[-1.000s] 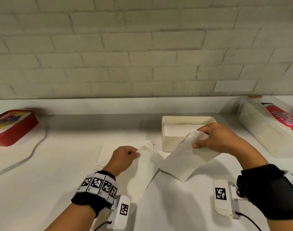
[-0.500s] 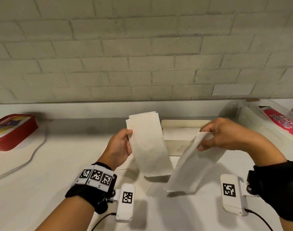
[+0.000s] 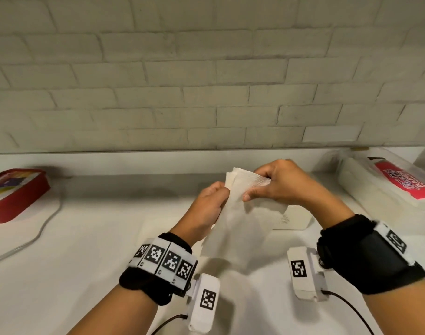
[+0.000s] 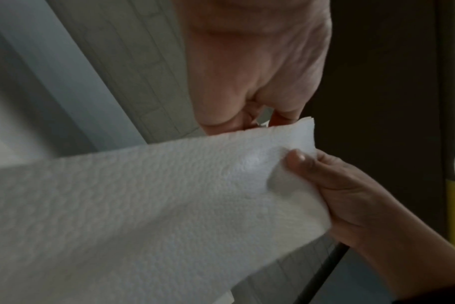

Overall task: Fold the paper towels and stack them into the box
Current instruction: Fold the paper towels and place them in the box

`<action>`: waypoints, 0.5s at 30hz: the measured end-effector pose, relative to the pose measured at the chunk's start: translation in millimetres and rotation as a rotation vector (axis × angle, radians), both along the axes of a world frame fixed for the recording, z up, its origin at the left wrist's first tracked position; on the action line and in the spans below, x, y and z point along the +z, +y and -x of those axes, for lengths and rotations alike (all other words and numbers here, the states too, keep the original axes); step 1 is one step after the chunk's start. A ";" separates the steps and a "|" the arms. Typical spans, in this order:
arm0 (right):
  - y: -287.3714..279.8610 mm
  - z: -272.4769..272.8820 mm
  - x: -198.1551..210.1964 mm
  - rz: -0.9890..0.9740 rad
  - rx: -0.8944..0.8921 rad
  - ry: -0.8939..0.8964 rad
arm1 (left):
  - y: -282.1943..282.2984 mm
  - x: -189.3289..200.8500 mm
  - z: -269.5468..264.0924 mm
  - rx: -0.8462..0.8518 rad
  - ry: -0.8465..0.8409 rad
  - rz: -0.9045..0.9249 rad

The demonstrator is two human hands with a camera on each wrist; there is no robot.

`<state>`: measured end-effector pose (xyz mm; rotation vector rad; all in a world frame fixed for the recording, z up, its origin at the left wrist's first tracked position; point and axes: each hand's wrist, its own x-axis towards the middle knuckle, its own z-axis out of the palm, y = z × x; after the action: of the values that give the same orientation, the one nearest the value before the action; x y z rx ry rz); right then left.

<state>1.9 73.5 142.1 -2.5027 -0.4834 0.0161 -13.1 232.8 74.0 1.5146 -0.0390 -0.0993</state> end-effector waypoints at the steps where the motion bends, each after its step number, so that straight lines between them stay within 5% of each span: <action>1: 0.4 -2.0 -2.4 -0.026 -0.013 0.000 | -1.1 1.0 1.1 -0.019 -0.003 -0.005; 15: -1.0 -15.8 -26.4 -0.080 -0.099 -0.091 | -5.9 0.5 11.8 -0.100 -0.095 0.052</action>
<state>17.7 72.5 115.7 -2.4532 -0.3882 -0.1530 -24.8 226.8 74.5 1.4650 -0.1927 -0.1057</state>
